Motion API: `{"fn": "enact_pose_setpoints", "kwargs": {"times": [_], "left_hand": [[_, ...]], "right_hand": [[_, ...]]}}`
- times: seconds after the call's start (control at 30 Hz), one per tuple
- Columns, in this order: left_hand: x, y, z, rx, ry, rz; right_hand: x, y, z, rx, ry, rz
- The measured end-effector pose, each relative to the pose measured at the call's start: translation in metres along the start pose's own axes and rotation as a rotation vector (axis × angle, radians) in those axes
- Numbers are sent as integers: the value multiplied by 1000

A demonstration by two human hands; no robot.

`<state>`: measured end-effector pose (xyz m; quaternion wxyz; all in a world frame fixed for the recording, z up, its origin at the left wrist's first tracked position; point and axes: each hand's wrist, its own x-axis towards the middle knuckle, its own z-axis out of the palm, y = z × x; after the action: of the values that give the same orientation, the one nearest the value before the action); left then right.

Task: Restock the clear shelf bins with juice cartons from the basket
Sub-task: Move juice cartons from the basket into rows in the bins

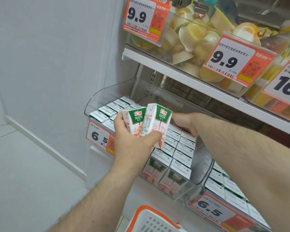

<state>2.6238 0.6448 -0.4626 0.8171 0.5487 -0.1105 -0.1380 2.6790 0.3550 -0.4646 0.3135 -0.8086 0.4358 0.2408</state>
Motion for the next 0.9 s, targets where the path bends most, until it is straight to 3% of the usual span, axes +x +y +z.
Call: {"fn": "enact_pose_setpoints", "kwargs": {"times": [0.23, 0.33, 0.43, 0.53, 0.63, 0.73, 0.8, 0.9], "left_hand": [[2, 0, -3, -8, -26, -8], [4, 2, -7, -40, -27, -17], [7, 3, -12, -53, -24, -23], [9, 2, -12, -30, -23, 1], [9, 4, -12, -9, -55, 31], [8, 13, -17, -93, -124, 27], [13, 20, -25, -166, -74, 9], [27, 23, -40, -174, 166, -3]], "right_hand": [[-3, -2, 2, -24, -47, -25], [-69, -17, 20, -33, 196, -80], [-129, -24, 40, 43, 467, -433], [-173, -25, 59, 267, 326, -680], [-199, -25, 76, 299, 142, -824], [-211, -29, 80, 389, 141, -897], [-213, -26, 75, 385, 310, -1023], [-216, -31, 73, 113, 759, -1140]]}}
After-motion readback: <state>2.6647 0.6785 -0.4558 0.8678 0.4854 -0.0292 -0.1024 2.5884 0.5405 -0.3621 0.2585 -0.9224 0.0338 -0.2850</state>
